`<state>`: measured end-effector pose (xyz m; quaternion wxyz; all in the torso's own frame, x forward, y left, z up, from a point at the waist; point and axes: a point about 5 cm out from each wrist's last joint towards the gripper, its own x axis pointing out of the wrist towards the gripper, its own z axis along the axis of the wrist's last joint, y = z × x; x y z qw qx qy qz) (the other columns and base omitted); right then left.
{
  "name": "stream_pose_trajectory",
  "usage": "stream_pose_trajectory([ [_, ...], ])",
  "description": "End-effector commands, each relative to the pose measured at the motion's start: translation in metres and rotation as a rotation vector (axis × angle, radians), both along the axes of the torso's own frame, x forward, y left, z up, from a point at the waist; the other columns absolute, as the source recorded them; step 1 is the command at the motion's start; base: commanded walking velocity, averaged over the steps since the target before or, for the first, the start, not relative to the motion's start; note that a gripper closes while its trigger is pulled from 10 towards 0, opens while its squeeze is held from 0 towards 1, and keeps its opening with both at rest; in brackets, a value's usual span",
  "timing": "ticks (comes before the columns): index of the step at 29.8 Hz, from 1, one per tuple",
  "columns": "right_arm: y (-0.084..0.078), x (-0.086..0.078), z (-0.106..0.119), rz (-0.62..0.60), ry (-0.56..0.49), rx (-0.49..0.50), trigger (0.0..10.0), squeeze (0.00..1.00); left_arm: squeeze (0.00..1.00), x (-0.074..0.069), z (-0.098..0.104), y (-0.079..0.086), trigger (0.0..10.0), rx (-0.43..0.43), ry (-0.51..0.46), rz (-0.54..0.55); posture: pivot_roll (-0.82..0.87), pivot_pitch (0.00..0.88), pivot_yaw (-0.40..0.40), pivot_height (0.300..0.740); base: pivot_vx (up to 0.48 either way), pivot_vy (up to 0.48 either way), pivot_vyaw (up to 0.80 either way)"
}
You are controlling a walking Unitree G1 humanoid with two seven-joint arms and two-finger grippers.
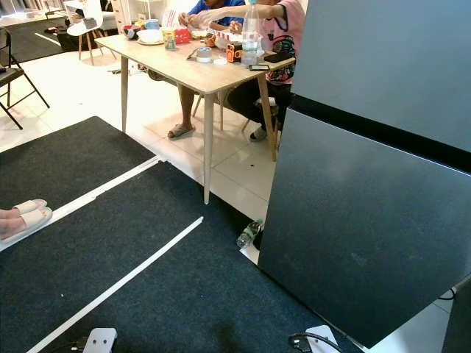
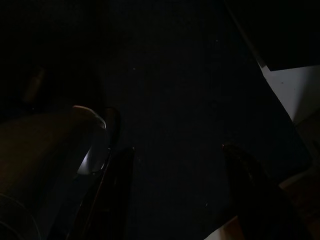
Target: Restocking fridge
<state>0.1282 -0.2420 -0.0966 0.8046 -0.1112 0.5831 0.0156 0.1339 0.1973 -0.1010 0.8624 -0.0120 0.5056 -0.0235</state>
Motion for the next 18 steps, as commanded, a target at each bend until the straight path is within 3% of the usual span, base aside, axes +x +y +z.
stream_pose_trajectory([
  [1,0.002,0.005,0.001,0.014,-0.009,0.004,10.0,0.0,0.0,0.001,-0.001,-0.006,10.0,-0.003,0.01,-0.018,-0.01,0.0,-0.022,0.74,0.0,0.0,0.0],
  [7,-0.001,0.01,0.004,0.009,-0.02,0.003,10.0,0.0,0.0,0.006,0.0,-0.014,10.0,-0.018,0.0,-0.042,-0.02,0.0,-0.032,0.74,0.0,0.0,0.0],
  [18,0.008,0.007,0.0,0.04,-0.003,0.011,10.0,0.0,0.0,-0.007,-0.003,-0.002,10.0,0.011,0.036,-0.033,-0.03,0.0,-0.006,0.74,0.0,0.0,0.0],
])
